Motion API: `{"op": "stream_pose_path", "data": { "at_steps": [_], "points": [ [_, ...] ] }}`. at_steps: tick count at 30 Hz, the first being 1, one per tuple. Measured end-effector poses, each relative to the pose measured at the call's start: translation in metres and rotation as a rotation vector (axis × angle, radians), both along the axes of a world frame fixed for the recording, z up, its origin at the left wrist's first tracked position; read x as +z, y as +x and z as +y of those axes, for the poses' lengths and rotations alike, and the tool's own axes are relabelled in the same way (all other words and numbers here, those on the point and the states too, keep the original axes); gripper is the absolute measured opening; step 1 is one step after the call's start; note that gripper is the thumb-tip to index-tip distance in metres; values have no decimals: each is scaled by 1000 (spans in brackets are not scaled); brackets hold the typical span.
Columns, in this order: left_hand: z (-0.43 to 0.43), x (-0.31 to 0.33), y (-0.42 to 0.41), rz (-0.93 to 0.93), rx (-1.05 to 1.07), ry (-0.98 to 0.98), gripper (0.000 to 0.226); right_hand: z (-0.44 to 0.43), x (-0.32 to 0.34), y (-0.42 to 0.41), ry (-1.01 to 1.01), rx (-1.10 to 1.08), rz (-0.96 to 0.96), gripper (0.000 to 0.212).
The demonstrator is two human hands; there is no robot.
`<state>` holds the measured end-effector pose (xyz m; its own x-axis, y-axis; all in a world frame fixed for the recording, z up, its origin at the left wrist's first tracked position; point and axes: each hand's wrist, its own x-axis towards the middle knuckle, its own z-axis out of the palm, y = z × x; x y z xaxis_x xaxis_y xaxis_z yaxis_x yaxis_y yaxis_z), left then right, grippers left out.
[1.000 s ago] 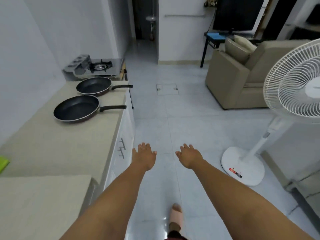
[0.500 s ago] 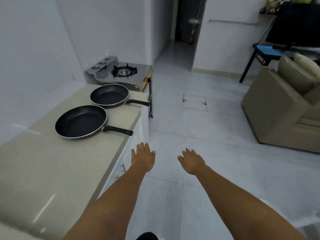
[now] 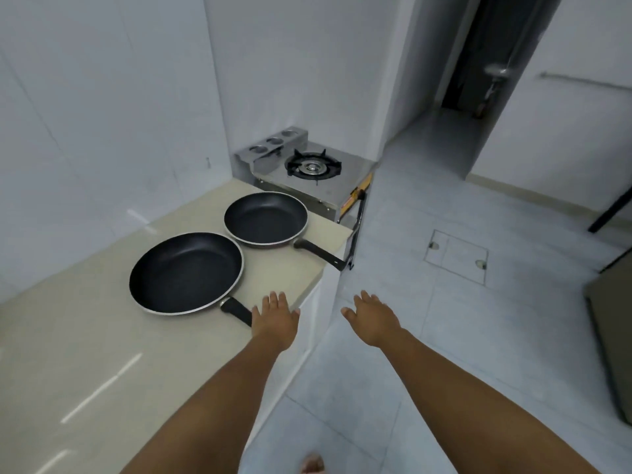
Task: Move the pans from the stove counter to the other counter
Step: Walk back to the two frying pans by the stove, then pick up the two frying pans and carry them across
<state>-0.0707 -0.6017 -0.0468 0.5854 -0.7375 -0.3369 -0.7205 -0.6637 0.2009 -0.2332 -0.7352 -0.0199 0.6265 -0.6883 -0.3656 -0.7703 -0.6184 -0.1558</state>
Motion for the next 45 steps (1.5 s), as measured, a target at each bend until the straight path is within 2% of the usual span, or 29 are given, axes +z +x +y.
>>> {"op": "stream_pose_path", "data": {
  "at_steps": [9,14,17,20,23,28,34,39,42,45],
  "points": [
    [-28,-31,42,79,268,32,65,-82,-13,96,56,133,-35,66],
    [-27,-47,55,37,440,69,65,-112,-32,150,29,231,-35,64],
    [-35,-55,58,41,607,47,65,-137,-43,175,40,271,-17,65],
    [-43,-61,52,75,815,13,62,-159,-56,191,148,239,-35,67],
    [-51,-66,43,74,979,-96,59,-180,-69,204,309,117,-97,58],
    [-58,-67,41,193,1379,-460,60,-201,-79,226,555,-51,-123,49],
    [-55,-72,48,212,1498,-571,57,-206,-89,237,836,-282,-155,47],
    [-51,-77,56,373,1681,-671,35,-211,-88,241,919,-321,-116,45],
    [-44,-83,59,490,1737,-755,38,-213,-92,239,979,-344,-83,42],
    [-39,-89,63,573,1796,-809,45,-210,-99,239,954,-347,-114,45]
  ]
}}
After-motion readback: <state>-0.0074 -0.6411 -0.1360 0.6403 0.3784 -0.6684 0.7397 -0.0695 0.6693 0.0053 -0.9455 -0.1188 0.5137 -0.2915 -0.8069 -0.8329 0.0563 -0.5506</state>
